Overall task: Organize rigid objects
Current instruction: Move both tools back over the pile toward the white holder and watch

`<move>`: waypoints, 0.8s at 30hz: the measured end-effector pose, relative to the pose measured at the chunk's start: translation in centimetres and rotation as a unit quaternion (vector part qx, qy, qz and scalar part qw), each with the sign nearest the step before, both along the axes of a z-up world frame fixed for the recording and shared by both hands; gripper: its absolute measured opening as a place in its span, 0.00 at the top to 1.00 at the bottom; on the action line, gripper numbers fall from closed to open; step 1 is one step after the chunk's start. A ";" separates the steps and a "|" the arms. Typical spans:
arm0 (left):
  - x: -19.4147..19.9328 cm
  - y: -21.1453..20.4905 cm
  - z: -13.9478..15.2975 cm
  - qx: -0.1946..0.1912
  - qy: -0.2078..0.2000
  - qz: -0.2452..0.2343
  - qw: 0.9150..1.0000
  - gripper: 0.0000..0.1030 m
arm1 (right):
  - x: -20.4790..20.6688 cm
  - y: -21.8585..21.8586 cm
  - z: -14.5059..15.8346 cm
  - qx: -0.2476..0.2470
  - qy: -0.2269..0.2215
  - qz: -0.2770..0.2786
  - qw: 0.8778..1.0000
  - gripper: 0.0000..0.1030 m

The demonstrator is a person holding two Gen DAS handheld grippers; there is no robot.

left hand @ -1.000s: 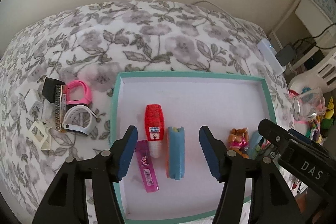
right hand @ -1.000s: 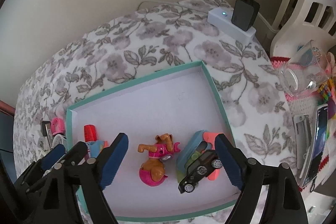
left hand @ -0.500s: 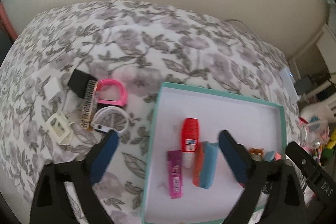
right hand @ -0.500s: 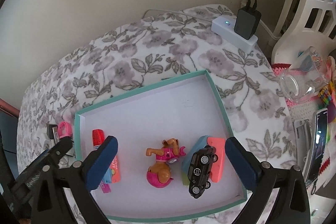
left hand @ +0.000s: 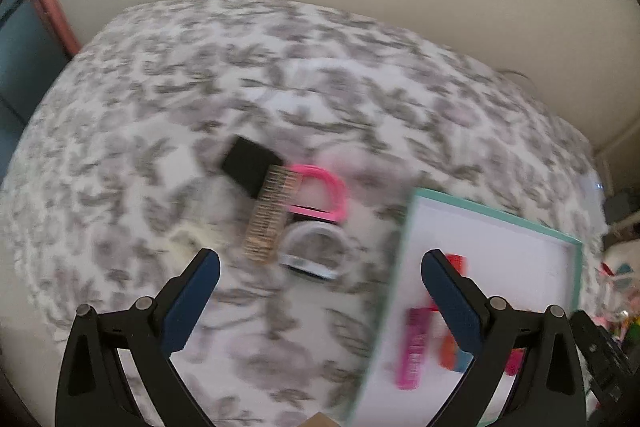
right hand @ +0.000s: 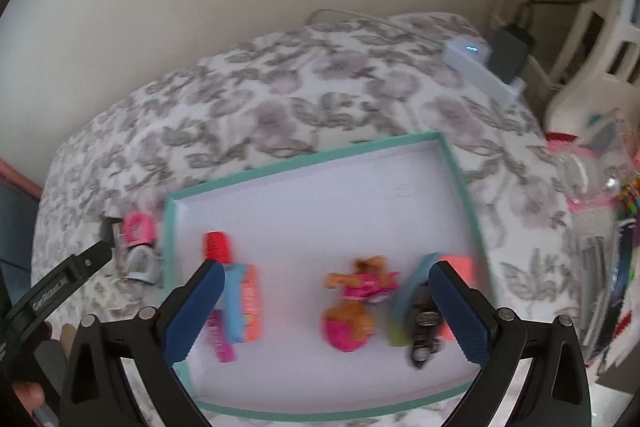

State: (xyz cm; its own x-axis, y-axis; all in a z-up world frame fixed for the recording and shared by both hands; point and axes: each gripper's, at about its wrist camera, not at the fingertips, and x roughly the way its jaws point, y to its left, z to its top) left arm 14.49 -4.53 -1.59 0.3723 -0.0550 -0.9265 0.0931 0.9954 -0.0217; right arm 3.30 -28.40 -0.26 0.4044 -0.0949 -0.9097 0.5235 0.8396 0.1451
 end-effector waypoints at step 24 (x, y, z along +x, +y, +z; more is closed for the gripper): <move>2.8 14.4 -0.3 0.058 0.008 0.126 0.990 0.02 | 7.4 15.0 -2.4 0.012 0.003 0.158 0.987 0.00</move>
